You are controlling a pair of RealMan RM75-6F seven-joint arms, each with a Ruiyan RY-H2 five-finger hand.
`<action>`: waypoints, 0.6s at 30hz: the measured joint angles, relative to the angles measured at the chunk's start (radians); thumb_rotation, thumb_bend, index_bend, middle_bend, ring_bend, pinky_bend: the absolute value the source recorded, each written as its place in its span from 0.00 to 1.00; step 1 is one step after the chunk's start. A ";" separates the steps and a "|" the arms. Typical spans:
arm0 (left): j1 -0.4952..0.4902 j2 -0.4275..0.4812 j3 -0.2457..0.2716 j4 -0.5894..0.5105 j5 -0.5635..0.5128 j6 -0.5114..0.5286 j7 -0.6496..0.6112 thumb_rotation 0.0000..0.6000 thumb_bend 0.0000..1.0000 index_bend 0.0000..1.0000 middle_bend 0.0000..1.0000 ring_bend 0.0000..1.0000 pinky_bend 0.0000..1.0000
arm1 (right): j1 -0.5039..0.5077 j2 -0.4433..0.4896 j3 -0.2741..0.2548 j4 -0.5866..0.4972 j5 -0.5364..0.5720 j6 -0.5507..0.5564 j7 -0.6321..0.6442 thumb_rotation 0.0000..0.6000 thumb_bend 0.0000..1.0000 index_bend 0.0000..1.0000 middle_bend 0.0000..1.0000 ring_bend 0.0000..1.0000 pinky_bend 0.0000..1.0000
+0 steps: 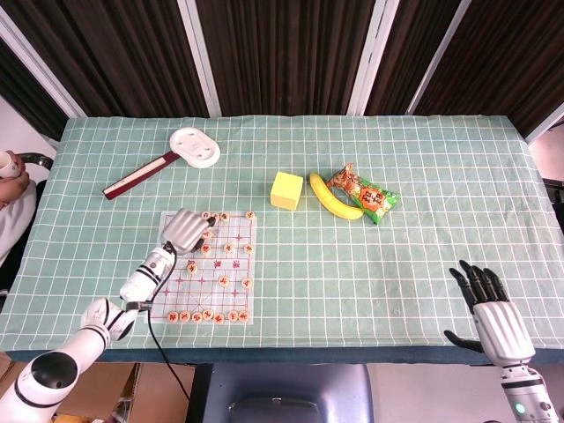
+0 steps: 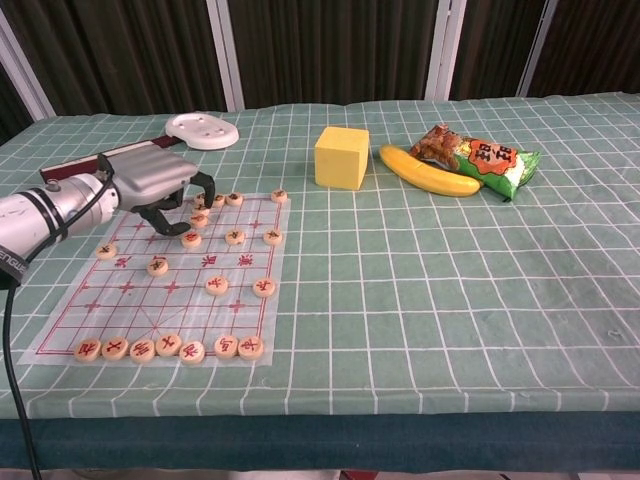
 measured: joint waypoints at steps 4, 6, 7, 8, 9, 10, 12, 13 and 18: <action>0.000 0.008 0.002 -0.010 0.001 -0.002 -0.001 1.00 0.33 0.38 1.00 1.00 1.00 | 0.000 -0.001 0.001 0.000 0.001 0.001 -0.002 1.00 0.19 0.00 0.00 0.00 0.00; -0.002 0.010 0.002 -0.012 -0.001 -0.006 0.000 1.00 0.33 0.38 1.00 1.00 1.00 | 0.000 -0.001 -0.001 0.000 0.000 0.000 -0.003 1.00 0.19 0.00 0.00 0.00 0.00; -0.003 0.010 0.001 -0.012 -0.002 -0.007 -0.001 1.00 0.33 0.39 1.00 1.00 1.00 | 0.000 -0.001 -0.001 -0.001 0.000 0.000 -0.004 1.00 0.19 0.00 0.00 0.00 0.00; -0.004 0.011 0.001 -0.013 -0.002 -0.008 -0.001 1.00 0.33 0.39 1.00 1.00 1.00 | -0.001 -0.002 -0.001 -0.001 0.000 0.001 -0.004 1.00 0.19 0.00 0.00 0.00 0.00; -0.005 0.010 0.001 -0.013 -0.002 -0.010 0.000 1.00 0.33 0.39 1.00 1.00 1.00 | -0.001 -0.002 -0.001 -0.001 0.000 0.002 -0.004 1.00 0.19 0.00 0.00 0.00 0.00; -0.006 0.010 0.001 -0.012 -0.003 -0.012 0.001 1.00 0.33 0.39 1.00 1.00 1.00 | -0.002 -0.002 0.000 -0.001 0.000 0.004 -0.004 1.00 0.19 0.00 0.00 0.00 0.00; -0.007 0.008 0.001 -0.011 -0.003 -0.014 0.001 1.00 0.33 0.40 1.00 1.00 1.00 | -0.003 -0.002 0.001 -0.001 0.002 0.006 -0.004 1.00 0.19 0.00 0.00 0.00 0.00; -0.007 0.007 0.002 -0.011 -0.003 -0.014 0.001 1.00 0.33 0.41 1.00 1.00 1.00 | -0.003 -0.002 0.001 0.000 0.003 0.006 -0.004 1.00 0.19 0.00 0.00 0.00 0.00; -0.010 0.002 0.002 -0.011 -0.003 -0.014 0.002 1.00 0.33 0.42 1.00 1.00 1.00 | -0.002 -0.002 0.002 -0.002 0.005 0.003 -0.005 1.00 0.19 0.00 0.00 0.00 0.00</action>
